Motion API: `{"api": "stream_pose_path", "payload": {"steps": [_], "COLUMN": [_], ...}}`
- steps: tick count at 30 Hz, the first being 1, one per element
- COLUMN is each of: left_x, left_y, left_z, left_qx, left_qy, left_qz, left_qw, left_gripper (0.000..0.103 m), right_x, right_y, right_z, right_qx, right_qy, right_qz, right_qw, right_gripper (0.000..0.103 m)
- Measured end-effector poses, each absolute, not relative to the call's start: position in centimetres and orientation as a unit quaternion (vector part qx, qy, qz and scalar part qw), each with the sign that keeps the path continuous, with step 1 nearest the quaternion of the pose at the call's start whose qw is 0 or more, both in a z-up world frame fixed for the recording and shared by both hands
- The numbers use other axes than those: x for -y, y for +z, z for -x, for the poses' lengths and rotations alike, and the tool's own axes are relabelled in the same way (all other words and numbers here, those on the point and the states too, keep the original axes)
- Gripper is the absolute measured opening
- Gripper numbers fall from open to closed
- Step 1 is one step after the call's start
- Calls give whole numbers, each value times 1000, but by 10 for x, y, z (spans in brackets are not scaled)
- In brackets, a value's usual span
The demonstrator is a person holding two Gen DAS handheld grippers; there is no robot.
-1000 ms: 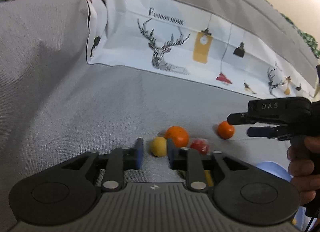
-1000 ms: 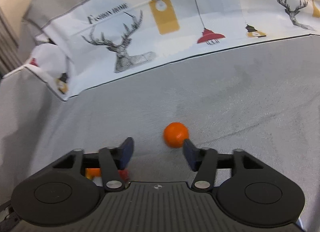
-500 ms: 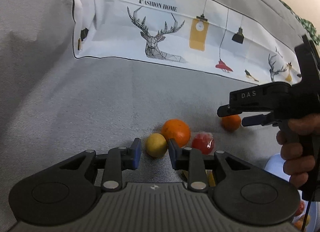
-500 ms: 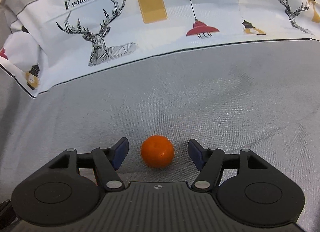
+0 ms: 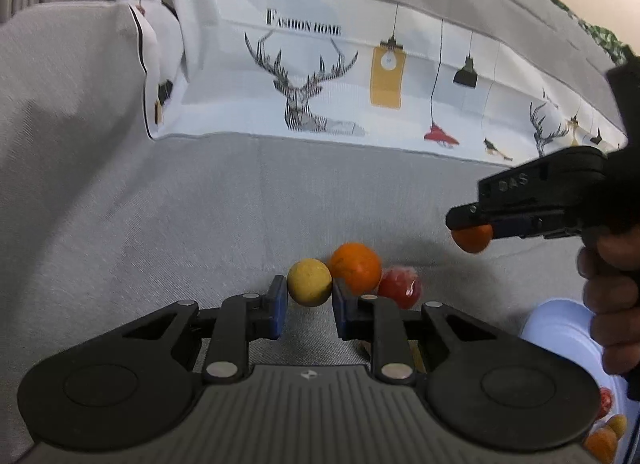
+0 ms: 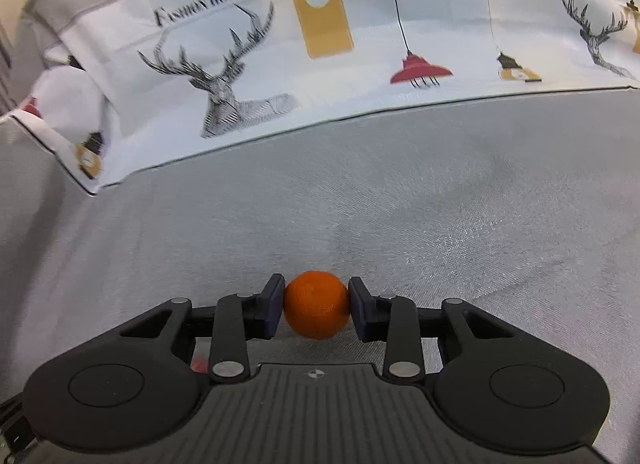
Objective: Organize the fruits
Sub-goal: 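Carry the mandarin in the right gripper while the left grasps a yellow fruit, over the plate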
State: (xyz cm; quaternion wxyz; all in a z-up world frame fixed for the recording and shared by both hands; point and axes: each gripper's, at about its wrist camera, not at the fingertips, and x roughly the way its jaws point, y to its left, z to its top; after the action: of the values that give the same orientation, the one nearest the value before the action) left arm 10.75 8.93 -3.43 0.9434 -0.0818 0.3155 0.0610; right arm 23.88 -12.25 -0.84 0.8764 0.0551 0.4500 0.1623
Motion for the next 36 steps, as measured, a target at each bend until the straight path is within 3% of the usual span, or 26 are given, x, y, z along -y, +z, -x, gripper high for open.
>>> {"api": "stream_pose_path", "payload": {"steps": [14,25,31,36], "left_x": [-58,-33,-21,5], "left_y": [18,37,39,32], "left_z": [-42,4,17,16], "left_qx": [-250,-239,-247,-261], "left_qy": [31,-5,-27,-41], "left_qz": [72,67,81,36], "left_qw": [965,969,965,964], "left_gripper": [26,26,26,26], "right_x": [179,253,281,270], "right_y": [77,79,80,70], "right_z": [-122,-11,3,-2], "right_qx": [-383,-311,-304,-311], "right_qy": [189,177,152,154], "right_qz": [-60,-74,-95,-84], "right_qw": [902,931,936,934], "right_gripper": [36,36,36,36]}}
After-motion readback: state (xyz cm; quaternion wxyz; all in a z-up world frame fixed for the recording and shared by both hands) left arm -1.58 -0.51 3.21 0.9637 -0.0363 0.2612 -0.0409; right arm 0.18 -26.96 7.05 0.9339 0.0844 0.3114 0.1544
